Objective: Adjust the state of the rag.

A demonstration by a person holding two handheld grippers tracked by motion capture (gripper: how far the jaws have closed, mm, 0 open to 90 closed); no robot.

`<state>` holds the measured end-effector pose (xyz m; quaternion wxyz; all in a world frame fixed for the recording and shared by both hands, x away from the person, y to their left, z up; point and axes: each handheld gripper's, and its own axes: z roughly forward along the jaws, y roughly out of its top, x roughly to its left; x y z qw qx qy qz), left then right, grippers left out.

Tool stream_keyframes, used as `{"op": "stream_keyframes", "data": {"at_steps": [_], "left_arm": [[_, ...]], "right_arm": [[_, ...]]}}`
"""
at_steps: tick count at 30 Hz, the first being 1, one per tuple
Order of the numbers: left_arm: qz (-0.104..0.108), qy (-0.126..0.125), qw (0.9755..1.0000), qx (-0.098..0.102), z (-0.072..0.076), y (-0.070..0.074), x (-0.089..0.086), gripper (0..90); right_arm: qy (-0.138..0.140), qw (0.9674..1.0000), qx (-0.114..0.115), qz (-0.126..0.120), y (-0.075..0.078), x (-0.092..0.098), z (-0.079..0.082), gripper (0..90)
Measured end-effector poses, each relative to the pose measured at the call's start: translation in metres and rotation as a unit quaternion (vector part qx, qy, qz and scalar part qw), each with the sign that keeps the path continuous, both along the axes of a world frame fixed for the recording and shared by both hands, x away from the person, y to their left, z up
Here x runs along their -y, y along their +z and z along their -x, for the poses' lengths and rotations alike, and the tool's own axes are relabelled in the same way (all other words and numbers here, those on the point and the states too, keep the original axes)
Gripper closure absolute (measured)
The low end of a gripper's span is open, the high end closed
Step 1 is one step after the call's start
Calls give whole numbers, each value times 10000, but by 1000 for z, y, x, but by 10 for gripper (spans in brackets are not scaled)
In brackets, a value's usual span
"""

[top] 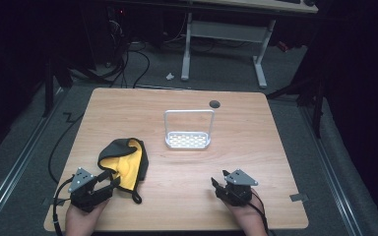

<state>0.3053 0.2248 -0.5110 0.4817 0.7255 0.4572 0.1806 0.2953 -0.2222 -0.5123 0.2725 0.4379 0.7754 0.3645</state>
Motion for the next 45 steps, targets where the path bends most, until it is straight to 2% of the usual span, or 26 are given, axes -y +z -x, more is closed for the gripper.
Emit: {"op": "stream_keyframes", "data": {"at_steps": [2,5,7,12,14,18,19,20,21,22,29,32,34,37,42,44,45], "left_arm": [[-26,-9,10000,-8,-1,-1,0,447],[-26,-46,10000,-36,-4,-2,0,426],[-16,-76,10000,-21,-3,-3,-1,404],[-23,-118,9999,28,0,-2,-2,378],[-27,-150,9999,-5,-1,-2,-2,376],[-102,-190,9997,-76,-3,-2,0,375],[-102,-190,9997,-76,-3,-2,0,375],[-153,-226,9996,-84,-3,-2,1,376],[-187,-235,9995,-57,-3,-2,2,376],[-237,-255,9994,-29,-3,-2,3,376],[-329,-376,9987,-96,-5,0,12,380],[-465,-389,9981,-127,-7,-2,18,380],[-599,-385,9971,-252,-9,-6,23,411],[-673,-375,9961,-427,-11,-8,26,525],[-816,-382,9948,-483,-12,-11,31,725],[-782,-397,9951,-462,-11,-11,32,813],[-742,-435,9952,-472,-11,-10,32,830]], "right_arm": [[81,9999,85,104,1,-1,2,473],[139,9999,98,-12,2,0,3,490],[168,9998,124,76,2,1,3,488],[60,10000,-18,12,2,2,1,435],[18,10000,-44,-65,3,4,0,449],[6,9999,-81,-109,3,7,0,406],[-39,10000,-1,-84,3,7,1,358],[-196,9997,152,-62,2,7,4,329],[-286,9991,317,-15,1,7,7,366],[-218,9994,281,-4,1,7,7,398],[-46,10000,56,-47,1,6,6,361],[-43,9999,32,-87,1,6,7,365],[-54,9999,-15,-126,3,6,7,359],[-43,9997,-34,-225,5,6,7,354],[1,9996,-79,-276,5,6,7,361],[25,9997,-92,-246,4,5,7,360],[52,9997,-91,-239,4,4,6,360]]}}
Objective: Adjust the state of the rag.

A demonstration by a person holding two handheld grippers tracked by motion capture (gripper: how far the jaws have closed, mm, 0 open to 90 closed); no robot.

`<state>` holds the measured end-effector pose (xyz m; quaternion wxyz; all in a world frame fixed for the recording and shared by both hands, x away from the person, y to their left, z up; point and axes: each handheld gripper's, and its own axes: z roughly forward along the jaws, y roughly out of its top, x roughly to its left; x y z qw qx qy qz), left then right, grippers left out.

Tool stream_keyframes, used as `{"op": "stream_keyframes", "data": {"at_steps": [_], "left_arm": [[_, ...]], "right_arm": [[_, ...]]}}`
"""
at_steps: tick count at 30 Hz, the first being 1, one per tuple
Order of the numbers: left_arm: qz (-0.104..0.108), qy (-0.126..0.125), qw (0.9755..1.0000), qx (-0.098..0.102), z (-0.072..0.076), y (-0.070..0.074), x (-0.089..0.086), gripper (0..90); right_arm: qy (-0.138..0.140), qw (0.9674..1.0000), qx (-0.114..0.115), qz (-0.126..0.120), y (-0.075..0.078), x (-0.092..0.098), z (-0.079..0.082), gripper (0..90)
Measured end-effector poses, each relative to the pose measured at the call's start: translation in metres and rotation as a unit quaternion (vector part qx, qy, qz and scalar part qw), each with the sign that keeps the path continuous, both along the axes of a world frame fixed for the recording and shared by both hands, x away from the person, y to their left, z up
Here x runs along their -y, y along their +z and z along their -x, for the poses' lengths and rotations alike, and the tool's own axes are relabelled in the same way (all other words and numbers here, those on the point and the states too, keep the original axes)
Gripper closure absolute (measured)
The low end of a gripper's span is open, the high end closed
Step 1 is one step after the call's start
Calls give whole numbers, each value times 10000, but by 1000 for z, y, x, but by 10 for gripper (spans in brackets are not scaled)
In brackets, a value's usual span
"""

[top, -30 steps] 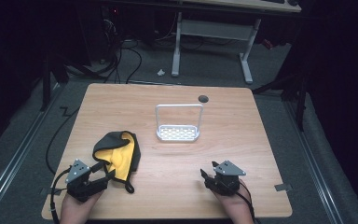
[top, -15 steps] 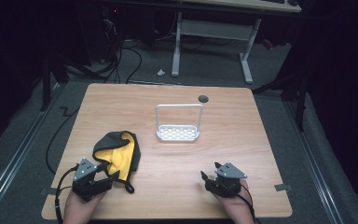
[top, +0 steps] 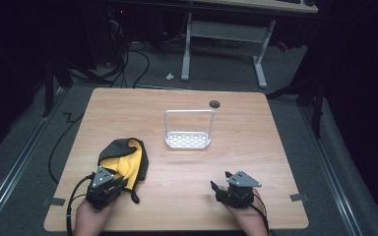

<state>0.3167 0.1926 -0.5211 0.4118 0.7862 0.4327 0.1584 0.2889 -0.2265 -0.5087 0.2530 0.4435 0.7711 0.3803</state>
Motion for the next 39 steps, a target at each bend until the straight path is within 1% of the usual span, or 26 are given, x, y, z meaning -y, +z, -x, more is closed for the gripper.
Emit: {"op": "stream_keyframes", "data": {"at_steps": [3,5,7,9,12,13,14,15,17,20,22,23,24,25,27,30,33,34,36,37,38,39], "left_arm": [[47,-130,9999,-3,2,1,5,840],[137,-268,9995,-33,4,3,11,841],[202,-405,9990,-64,7,3,20,842],[222,-571,9981,-57,9,3,32,842],[206,-808,9965,-15,12,3,52,841],[196,-916,9956,-4,14,3,61,841],[192,-971,9951,15,15,3,65,840],[233,-1028,9944,15,16,3,71,840],[252,-1181,9927,-2,17,2,84,840],[258,-1307,9911,17,18,1,97,838],[318,-1383,9899,12,18,0,106,836],[318,-1383,9899,12,18,0,106,834],[437,-1433,9887,-53,17,-1,111,825],[504,-1442,9882,-92,17,-1,112,811],[573,-1457,9876,-111,18,1,111,731],[557,-1432,9881,-53,23,8,100,626],[618,-1305,9895,46,31,19,79,597],[644,-1231,9902,117,34,22,70,586],[739,-994,9920,244,39,24,52,569],[739,-994,9920,244,39,24,52,563],[813,-678,9938,342,41,23,34,557],[836,-512,9946,347,40,22,26,546]], "right_arm": [[64,10000,-54,-29,-1,-1,-1,357],[69,9999,-110,-56,0,-2,-2,362],[89,9999,-130,-66,0,-2,-2,367],[107,9998,-128,-88,0,-2,-2,376],[120,9998,-127,-103,0,-4,-1,392],[140,9997,-141,-105,0,-5,-1,397],[160,9997,-144,-115,0,-6,-1,404],[178,9997,-140,-106,0,-6,0,405],[218,9996,-139,-79,0,-7,0,408],[251,9995,-155,-91,0,-10,0,412],[284,9994,-165,-64,0,-12,1,416],[284,9994,-165,-64,0,-12,1,416],[324,9993,-167,-69,0,-13,2,422],[328,9993,-166,-83,0,-14,2,424],[370,9992,-137,-84,1,-16,3,427],[434,9989,-163,-110,0,-21,4,426],[524,9984,-166,-118,0,-28,5,426],[579,9981,-161,-123,0,-32,5,425],[673,9975,-167,-116,0,-39,6,425],[673,9975,-167,-116,0,-39,6,425],[813,9965,-164,-75,0,-50,7,422],[863,9961,-177,-58,0,-53,7,422]]}}
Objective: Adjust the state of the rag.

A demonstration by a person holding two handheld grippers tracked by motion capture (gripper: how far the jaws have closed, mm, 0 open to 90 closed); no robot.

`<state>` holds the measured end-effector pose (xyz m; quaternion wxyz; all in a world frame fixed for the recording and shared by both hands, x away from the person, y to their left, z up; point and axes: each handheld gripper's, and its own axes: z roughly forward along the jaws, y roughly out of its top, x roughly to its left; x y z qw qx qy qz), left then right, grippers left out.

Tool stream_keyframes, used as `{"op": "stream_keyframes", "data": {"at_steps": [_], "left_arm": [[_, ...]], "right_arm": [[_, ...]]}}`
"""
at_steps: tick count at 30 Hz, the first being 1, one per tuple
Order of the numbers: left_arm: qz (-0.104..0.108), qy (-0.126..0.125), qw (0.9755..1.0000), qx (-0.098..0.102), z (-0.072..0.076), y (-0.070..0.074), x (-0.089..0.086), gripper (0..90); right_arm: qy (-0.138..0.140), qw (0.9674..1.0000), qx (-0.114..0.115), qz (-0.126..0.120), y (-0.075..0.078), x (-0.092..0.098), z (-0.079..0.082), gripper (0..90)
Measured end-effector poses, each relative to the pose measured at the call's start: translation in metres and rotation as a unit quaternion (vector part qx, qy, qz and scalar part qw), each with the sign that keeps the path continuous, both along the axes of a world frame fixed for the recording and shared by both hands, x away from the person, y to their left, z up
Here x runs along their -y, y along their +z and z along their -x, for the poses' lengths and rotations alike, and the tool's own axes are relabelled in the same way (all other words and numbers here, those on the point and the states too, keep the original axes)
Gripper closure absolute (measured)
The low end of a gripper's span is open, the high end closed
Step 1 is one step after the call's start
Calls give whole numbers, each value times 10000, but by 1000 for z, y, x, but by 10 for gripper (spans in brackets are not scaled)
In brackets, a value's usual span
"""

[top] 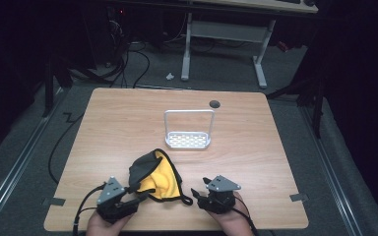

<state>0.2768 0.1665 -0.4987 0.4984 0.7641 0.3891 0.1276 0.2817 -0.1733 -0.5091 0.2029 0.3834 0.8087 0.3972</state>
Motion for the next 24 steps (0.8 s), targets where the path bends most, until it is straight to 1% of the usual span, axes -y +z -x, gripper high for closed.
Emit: {"op": "stream_keyframes", "data": {"at_steps": [2,3,4,5,6,7,8,9,10,11,12,13,14,15,16,17,18,19,20,21,22,23,24], "left_arm": [[45,276,9996,-17,-5,0,-9,492],[45,276,9996,-17,-5,0,-9,466],[56,404,9992,13,-7,-1,-12,445],[-76,546,9985,39,-10,-2,-13,426],[-76,546,9985,39,-10,-2,-13,424],[-111,554,9984,-17,-12,-5,-13,418],[-89,500,9987,-101,-13,-8,-12,409],[-132,435,9988,-155,-14,-11,-8,404],[-219,418,9988,-158,-14,-13,-6,402],[-219,418,9988,-158,-14,-13,-6,399],[-459,453,9978,-156,-17,-17,1,402],[-459,453,9978,-156,-17,-17,1,411],[-491,482,9974,-225,-19,-19,4,433],[-491,482,9974,-225,-19,-19,4,455],[-408,469,9976,-305,-21,-21,4,498],[-410,487,9974,-323,-21,-21,4,533],[-399,519,9973,-324,-22,-21,3,594],[-399,519,9973,-324,-22,-21,3,643],[-274,500,9977,-378,-22,-21,0,702],[-248,492,9978,-369,-21,-20,-1,744],[-270,490,9979,-328,-20,-19,-2,786],[-307,492,9979,-301,-19,-18,-2,801],[-314,481,9980,-253,-19,-17,-3,813]], "right_arm": [[150,9999,9,34,-1,-10,1,420],[205,9998,14,41,-1,-15,2,418],[297,9996,0,17,0,-21,2,417],[363,9993,1,-9,0,-26,3,414],[363,9993,1,-9,0,-26,3,414],[487,9988,40,-34,1,-35,3,408],[524,9986,37,-48,1,-38,3,404],[578,9983,32,-51,1,-42,3,397],[617,9981,20,-37,1,-47,3,394],[617,9981,20,-37,1,-47,3,394],[707,9975,10,-27,-1,-54,3,395],[736,9973,13,24,-2,-57,4,395],[770,9970,15,70,-4,-61,4,396],[770,9970,15,70,-4,-61,4,396],[858,9960,-7,240,-8,-68,4,412],[862,9959,-18,266,-10,-70,4,443],[828,9959,-27,351,-12,-72,4,475],[828,9959,-27,351,-12,-72,4,475],[760,9955,-98,551,-16,-75,2,633],[744,9953,-132,607,-16,-75,2,681],[721,9951,-128,662,-17,-74,1,747],[685,9953,-141,669,-17,-73,1,833],[646,9954,-109,699,-15,-70,1,857]]}}
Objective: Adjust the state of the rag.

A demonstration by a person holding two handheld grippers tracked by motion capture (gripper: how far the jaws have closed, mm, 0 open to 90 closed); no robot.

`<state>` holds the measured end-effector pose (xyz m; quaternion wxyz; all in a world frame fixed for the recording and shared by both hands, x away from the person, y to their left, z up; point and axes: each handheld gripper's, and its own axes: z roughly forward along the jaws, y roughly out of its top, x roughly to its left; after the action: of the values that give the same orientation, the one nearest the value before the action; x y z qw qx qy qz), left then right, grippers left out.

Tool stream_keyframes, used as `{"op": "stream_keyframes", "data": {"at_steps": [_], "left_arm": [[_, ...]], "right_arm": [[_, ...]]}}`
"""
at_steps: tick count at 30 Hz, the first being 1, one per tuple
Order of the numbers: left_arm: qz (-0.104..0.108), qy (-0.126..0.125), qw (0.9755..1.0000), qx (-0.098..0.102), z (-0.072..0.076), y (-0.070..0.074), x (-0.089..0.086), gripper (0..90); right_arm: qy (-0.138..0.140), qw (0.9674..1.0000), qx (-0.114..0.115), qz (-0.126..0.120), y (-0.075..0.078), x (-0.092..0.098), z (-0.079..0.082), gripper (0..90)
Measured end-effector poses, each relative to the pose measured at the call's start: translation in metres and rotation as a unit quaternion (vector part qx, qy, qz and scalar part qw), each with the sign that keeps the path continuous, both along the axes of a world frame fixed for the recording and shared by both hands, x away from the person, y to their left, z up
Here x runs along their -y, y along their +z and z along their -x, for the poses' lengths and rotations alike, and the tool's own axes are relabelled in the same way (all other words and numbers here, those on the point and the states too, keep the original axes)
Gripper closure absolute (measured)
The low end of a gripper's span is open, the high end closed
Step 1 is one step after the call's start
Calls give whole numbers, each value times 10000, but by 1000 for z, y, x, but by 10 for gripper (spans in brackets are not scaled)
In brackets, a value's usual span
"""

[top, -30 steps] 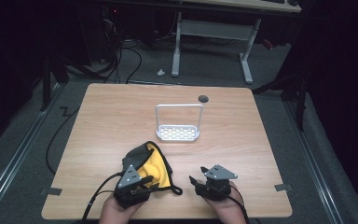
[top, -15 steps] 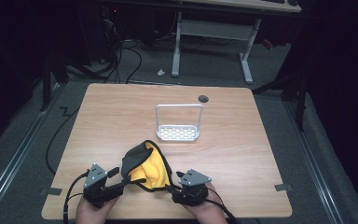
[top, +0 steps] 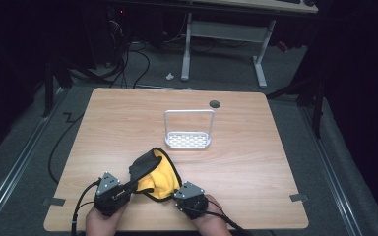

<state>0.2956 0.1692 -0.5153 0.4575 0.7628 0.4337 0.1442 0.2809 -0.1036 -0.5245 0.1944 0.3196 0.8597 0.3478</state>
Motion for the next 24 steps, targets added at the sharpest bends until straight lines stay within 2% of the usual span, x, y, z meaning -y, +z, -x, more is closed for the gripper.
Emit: {"op": "stream_keyframes", "data": {"at_steps": [1,2,4,6,7,9,10,12,13,14,15,16,17,19,20,24], "left_arm": [[0,0,10000,0,0,0,0,822],[-7,9,10000,68,2,3,-2,824],[27,4,10000,91,2,5,-5,826],[2,22,9999,159,2,7,-6,831],[6,19,9999,158,2,8,-7,832],[21,25,9999,150,1,7,-7,831],[21,25,9999,150,1,7,-7,831],[11,12,9999,122,1,5,-6,830],[-8,-22,9999,112,1,5,-4,827],[-7,-34,9999,115,2,5,-3,826],[-4,-46,9999,120,2,5,-2,824],[-5,-49,9999,125,3,5,-2,822],[-4,-55,9999,131,3,5,-2,822],[14,-51,9999,124,2,5,-4,821],[35,-44,9999,121,2,5,-4,821],[89,4,9999,144,2,7,-9,823]], "right_arm": [[0,10000,0,0,0,0,0,857],[-140,9999,75,-56,3,8,-1,900],[-269,9996,77,-67,6,17,-2,900],[-446,9988,55,-189,8,27,-4,900],[-501,9985,85,-220,10,30,-3,843],[-360,9982,196,-445,14,28,3,625],[-360,9982,196,-445,14,28,3,625],[-101,9976,83,-684,14,17,10,460],[36,9982,67,-592,10,1,12,407],[63,9987,99,-489,8,-4,11,403],[28,9992,127,-381,5,-9,10,403],[2,9996,115,-247,2,-13,7,446],[-13,9999,78,-115,-1,-14,5,521],[-123,9999,51,56,-5,-12,1,732],[-169,9998,15,48,-4,-9,0,776],[-332,9994,72,-75,3,7,-3,812]]}}
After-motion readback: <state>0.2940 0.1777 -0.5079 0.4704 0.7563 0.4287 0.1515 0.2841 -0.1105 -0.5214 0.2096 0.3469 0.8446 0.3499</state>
